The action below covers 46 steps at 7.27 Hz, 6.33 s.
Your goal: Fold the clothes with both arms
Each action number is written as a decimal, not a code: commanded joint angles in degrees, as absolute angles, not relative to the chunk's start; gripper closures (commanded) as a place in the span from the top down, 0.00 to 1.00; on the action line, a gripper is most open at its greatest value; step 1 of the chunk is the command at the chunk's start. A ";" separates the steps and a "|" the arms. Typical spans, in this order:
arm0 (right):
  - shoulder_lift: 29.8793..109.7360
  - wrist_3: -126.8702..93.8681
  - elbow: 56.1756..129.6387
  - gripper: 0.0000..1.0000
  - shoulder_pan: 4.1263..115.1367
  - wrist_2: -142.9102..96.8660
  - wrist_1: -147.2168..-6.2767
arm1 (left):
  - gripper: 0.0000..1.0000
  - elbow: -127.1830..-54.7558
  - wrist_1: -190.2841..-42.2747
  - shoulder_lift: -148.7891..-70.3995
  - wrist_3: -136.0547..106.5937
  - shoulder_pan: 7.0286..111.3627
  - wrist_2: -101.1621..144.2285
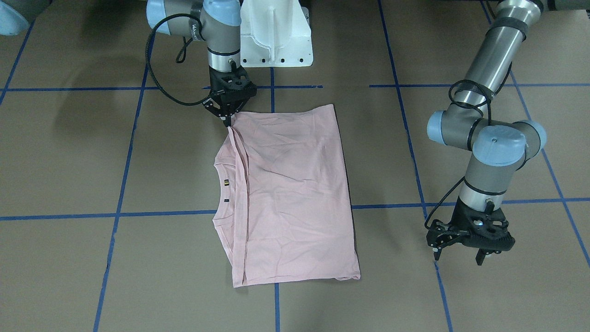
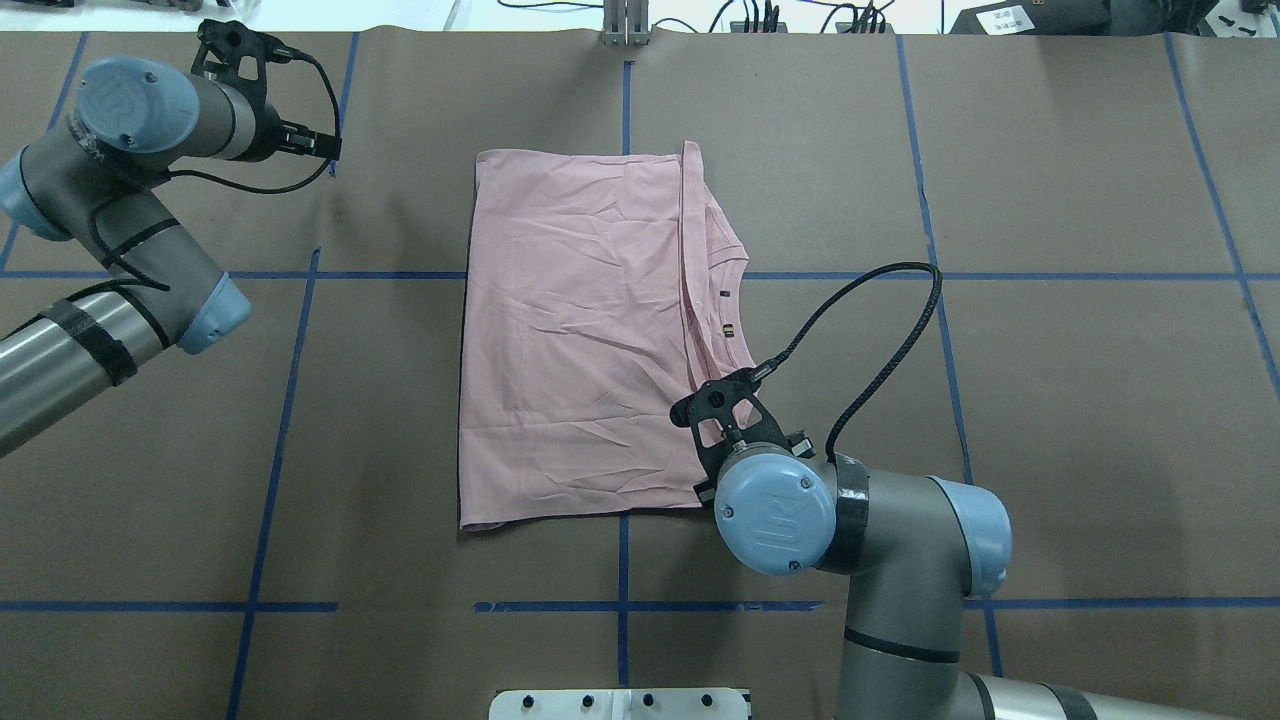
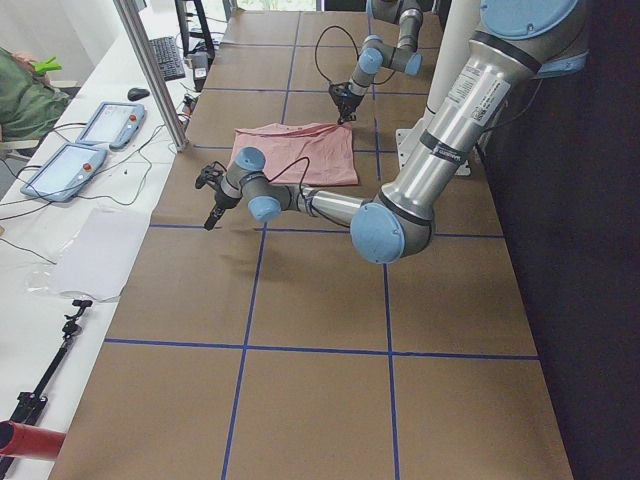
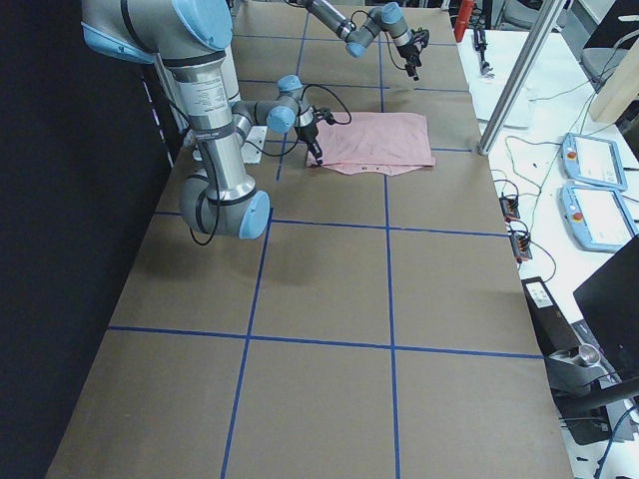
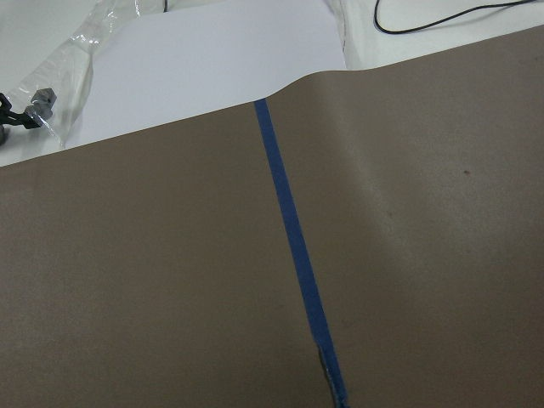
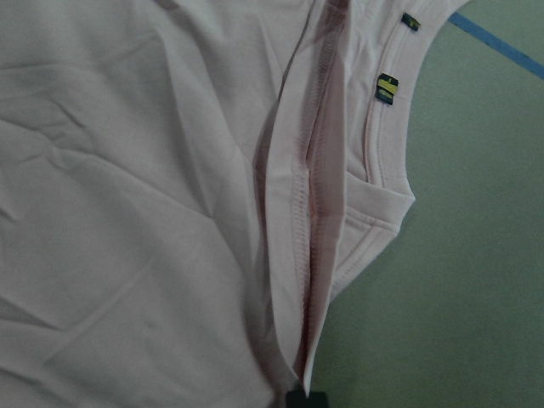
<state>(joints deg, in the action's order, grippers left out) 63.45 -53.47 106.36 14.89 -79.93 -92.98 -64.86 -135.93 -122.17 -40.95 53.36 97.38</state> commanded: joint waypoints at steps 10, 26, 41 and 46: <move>58.62 -53.26 100.02 0.52 18.73 -80.15 -93.16 | 1.00 -64.86 -136.05 -122.26 -40.96 53.26 97.38; 64.34 -56.25 105.02 1.00 17.92 -80.86 -92.55 | 1.00 -65.13 -136.41 -122.26 -41.04 53.17 97.38; 73.65 -82.97 115.05 1.00 22.06 -84.99 -68.82 | 0.57 -108.58 -110.30 -109.23 -109.69 13.45 85.96; 73.57 -82.97 115.14 1.00 22.06 -84.99 -68.82 | 0.57 -108.46 -110.30 -108.55 -106.88 13.19 86.66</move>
<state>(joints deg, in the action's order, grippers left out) 73.61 -82.97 115.05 22.06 -84.99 -68.82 -108.46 -110.24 -108.68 -107.23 13.42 86.52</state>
